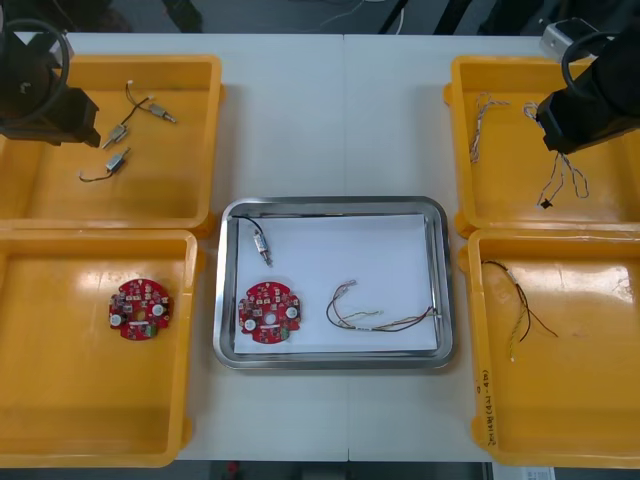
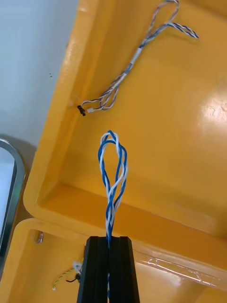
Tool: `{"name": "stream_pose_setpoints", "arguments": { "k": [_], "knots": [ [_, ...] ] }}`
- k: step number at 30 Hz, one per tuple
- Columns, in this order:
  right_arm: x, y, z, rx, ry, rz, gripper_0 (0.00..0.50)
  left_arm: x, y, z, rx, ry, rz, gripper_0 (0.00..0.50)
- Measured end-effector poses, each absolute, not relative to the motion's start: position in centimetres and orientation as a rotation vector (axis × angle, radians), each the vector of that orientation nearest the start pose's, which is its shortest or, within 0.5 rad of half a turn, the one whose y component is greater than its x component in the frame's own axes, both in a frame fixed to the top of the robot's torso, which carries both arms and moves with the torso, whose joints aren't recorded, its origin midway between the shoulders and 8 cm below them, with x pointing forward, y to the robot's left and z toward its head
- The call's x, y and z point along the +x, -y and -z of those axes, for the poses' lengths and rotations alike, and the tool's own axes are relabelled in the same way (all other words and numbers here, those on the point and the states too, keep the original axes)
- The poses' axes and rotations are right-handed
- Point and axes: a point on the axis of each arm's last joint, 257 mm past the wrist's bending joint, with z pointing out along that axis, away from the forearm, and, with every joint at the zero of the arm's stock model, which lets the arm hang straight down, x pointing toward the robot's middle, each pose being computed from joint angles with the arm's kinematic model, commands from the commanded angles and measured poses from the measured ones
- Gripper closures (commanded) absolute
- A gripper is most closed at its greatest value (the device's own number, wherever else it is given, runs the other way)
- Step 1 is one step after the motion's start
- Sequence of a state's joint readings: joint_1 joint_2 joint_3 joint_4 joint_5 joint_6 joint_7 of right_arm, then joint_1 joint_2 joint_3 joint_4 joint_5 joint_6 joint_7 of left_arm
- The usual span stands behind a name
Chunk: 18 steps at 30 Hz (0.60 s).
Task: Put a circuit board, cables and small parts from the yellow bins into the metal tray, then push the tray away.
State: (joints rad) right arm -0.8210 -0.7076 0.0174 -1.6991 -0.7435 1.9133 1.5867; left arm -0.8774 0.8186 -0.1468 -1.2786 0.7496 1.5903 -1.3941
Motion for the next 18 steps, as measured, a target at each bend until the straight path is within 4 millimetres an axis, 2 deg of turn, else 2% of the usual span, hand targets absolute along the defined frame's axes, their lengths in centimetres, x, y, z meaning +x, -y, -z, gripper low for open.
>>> {"name": "stream_pose_setpoints", "arguments": {
  "k": [3,5,12,15,18],
  "knots": [
    [50.9,27.1,7.9,-0.805,-2.502,0.178,0.5,57.8,-36.8,12.3,0.013,-2.619,-0.051,0.0],
    [50.6,26.3,8.2,-0.922,-2.469,0.217,0.5,58.3,-36.7,12.6,0.053,-2.613,-0.051,0.0],
    [49.7,24.0,9.2,-1.143,-2.403,0.259,0.5,59.8,-36.5,14.1,0.21,-2.595,-0.071,0.0],
    [49.7,22.8,9.6,-1.294,-2.33,0.275,0.5,60.1,-36.5,14.8,0.196,-2.599,-0.061,0.0],
    [49.8,21.1,10.3,-1.345,-2.295,0.26,0.5,60.3,-36.5,15.3,0.183,-2.597,-0.052,0.0]
  ]
}}
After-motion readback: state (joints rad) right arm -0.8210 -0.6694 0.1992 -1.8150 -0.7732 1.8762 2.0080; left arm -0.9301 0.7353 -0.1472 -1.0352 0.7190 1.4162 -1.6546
